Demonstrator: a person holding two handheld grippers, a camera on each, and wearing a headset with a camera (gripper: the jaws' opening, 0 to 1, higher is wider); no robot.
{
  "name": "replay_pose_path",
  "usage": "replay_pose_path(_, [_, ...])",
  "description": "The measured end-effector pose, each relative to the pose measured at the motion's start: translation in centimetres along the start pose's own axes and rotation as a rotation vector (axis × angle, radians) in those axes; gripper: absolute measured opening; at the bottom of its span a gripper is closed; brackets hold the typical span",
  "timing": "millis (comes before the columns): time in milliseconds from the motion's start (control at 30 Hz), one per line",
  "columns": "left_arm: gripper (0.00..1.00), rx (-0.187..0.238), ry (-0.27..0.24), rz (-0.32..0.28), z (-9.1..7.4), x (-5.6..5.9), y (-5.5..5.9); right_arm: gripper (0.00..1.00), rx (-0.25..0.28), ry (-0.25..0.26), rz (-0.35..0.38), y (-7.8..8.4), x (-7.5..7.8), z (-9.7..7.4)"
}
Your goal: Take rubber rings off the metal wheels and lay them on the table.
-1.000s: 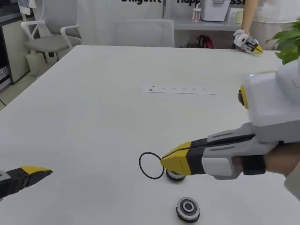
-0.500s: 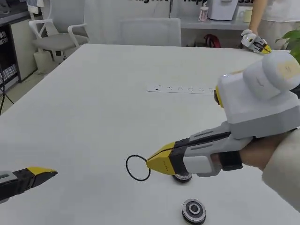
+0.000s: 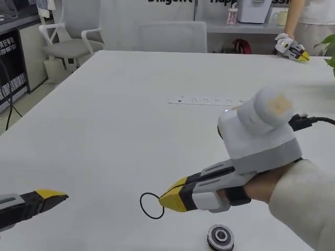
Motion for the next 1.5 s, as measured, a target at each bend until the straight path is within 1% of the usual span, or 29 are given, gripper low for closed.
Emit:
replay_pose_path(200, [1.00,-0.002,0.000,-0.001,0.0,0.0,0.0,0.00,-0.029,-0.001,0.017,1.1,0.2,0.6])
replay_pose_path(400, [1.00,-0.003,0.001,-0.003,0.1,0.1,0.1,0.00,-0.044,0.014,0.035,1.9,0.8,1.0])
replay_pose_path(533, [1.00,-0.003,0.002,-0.006,0.1,0.1,0.1,0.00,-0.050,0.025,0.061,2.5,1.2,1.2])
replay_pose_path(667, [1.00,-0.001,0.002,-0.008,0.1,0.1,0.1,0.00,-0.060,0.021,0.086,3.2,1.2,1.5])
replay_pose_path(700, [1.00,-0.001,0.002,-0.008,0.1,0.1,0.1,0.00,-0.070,0.019,0.090,3.5,1.1,1.7])
replay_pose_path(800, [0.98,-0.003,0.001,-0.009,0.1,0.1,0.2,0.00,-0.083,0.023,0.087,3.8,1.1,2.0])
replay_pose_path(1067, [0.98,-0.004,0.005,-0.016,0.1,0.1,0.3,0.00,-0.110,0.053,0.072,4.8,1.5,2.5])
replay_pose_path(1233, [0.98,-0.011,0.003,-0.014,0.1,0.1,0.3,0.00,-0.113,0.072,0.078,5.1,2.0,2.4])
replay_pose_path(1500, [0.98,-0.004,-0.001,-0.017,0.1,0.1,0.3,0.00,-0.111,0.102,0.085,5.3,2.6,2.4])
Point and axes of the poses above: the centre of the closed fingertips' face, and the gripper's own axes: z roughly forward along the fingers, x roughly to its right, y roughly out of its underside, the point moved 6 cm from there along -z, roughly backward along the fingers, and after that the axes turned 12 degrees about y, right-handed, at the moved point
